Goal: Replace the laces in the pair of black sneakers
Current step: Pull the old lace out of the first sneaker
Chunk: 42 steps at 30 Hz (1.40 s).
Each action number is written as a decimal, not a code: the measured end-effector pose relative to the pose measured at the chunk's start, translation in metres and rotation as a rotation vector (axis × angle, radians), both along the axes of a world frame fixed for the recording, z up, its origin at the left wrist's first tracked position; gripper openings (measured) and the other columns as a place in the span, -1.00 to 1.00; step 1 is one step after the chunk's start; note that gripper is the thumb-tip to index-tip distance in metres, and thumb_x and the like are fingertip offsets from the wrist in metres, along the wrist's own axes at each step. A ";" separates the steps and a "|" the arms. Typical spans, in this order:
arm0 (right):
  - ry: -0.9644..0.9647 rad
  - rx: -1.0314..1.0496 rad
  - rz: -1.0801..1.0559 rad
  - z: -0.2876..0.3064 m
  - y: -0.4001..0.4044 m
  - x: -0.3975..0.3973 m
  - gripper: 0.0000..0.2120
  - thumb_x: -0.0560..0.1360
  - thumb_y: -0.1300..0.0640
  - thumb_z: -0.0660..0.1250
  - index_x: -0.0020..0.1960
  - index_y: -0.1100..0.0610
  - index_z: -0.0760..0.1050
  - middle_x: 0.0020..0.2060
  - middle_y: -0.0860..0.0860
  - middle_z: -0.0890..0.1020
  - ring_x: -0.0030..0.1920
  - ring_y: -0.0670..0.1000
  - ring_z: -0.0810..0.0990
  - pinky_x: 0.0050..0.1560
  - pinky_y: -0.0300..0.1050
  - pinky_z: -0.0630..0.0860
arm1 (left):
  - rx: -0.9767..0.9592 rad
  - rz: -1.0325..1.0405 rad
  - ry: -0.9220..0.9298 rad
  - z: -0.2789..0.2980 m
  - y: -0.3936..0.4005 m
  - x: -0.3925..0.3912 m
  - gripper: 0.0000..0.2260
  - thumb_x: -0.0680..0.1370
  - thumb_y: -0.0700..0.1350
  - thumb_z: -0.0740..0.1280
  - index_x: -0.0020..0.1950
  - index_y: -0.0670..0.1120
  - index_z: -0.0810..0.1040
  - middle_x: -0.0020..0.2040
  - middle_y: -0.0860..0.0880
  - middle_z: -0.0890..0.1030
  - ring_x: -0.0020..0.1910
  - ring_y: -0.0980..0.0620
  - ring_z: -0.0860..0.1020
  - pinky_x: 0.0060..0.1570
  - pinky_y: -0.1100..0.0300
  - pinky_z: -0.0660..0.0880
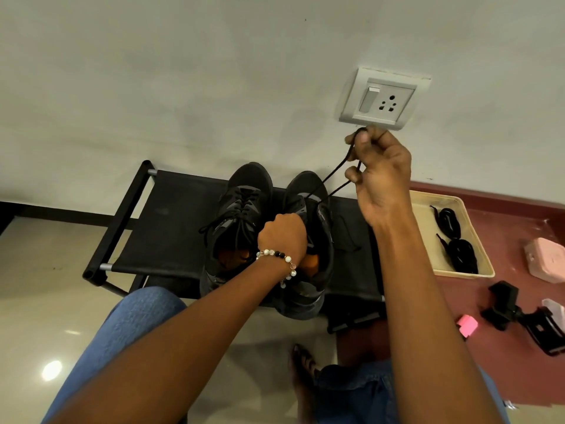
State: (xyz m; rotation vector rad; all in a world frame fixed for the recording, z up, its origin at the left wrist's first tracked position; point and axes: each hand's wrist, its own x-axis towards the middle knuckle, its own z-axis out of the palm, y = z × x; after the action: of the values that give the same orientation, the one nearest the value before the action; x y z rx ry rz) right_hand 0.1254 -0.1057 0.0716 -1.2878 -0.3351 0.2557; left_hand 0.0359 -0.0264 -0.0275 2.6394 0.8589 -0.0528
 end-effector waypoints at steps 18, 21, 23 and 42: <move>-0.490 -1.391 0.013 -0.090 0.024 -0.003 -0.78 0.60 0.04 0.25 0.13 0.05 0.62 0.05 0.12 0.64 0.06 0.21 0.60 -0.09 -0.01 0.49 | -0.122 -0.015 0.021 0.006 0.012 -0.003 -0.80 0.61 -0.07 0.25 0.10 -0.19 0.49 0.09 -0.18 0.54 0.06 -0.22 0.54 -0.19 0.10 0.39; -0.561 -1.469 -0.034 -0.093 0.027 -0.004 -0.83 0.56 0.09 0.28 0.04 0.10 0.62 -0.01 0.10 0.64 -0.01 0.18 0.62 -0.19 -0.07 0.45 | -0.130 -0.010 0.023 0.007 0.012 -0.003 -0.79 0.61 -0.07 0.26 0.10 -0.20 0.49 0.10 -0.19 0.54 0.07 -0.22 0.54 -0.18 0.09 0.38; -0.569 -1.461 -0.021 -0.096 0.030 -0.004 -0.85 0.55 0.14 0.27 0.02 0.13 0.61 -0.03 0.10 0.64 -0.05 0.18 0.61 -0.21 -0.07 0.45 | -0.133 -0.012 0.027 0.006 0.012 -0.004 -0.79 0.61 -0.07 0.26 0.11 -0.20 0.49 0.12 -0.19 0.53 0.08 -0.23 0.53 -0.17 0.09 0.38; 0.208 0.134 -0.070 -0.043 0.003 0.018 -0.86 0.59 0.26 0.25 -0.12 0.11 0.48 -0.43 0.01 0.45 -0.42 -0.04 0.40 -0.26 -0.10 0.53 | -0.119 -0.037 0.016 0.003 0.012 -0.003 -0.82 0.61 -0.08 0.25 0.06 -0.20 0.49 0.08 -0.19 0.52 0.04 -0.23 0.54 -0.20 0.10 0.41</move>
State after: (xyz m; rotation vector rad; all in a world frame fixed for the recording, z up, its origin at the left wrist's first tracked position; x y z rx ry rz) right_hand 0.1435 -0.1024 0.0283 -1.1273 -0.1275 0.3003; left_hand 0.0325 -0.0144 -0.0241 2.5466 0.7874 -0.1313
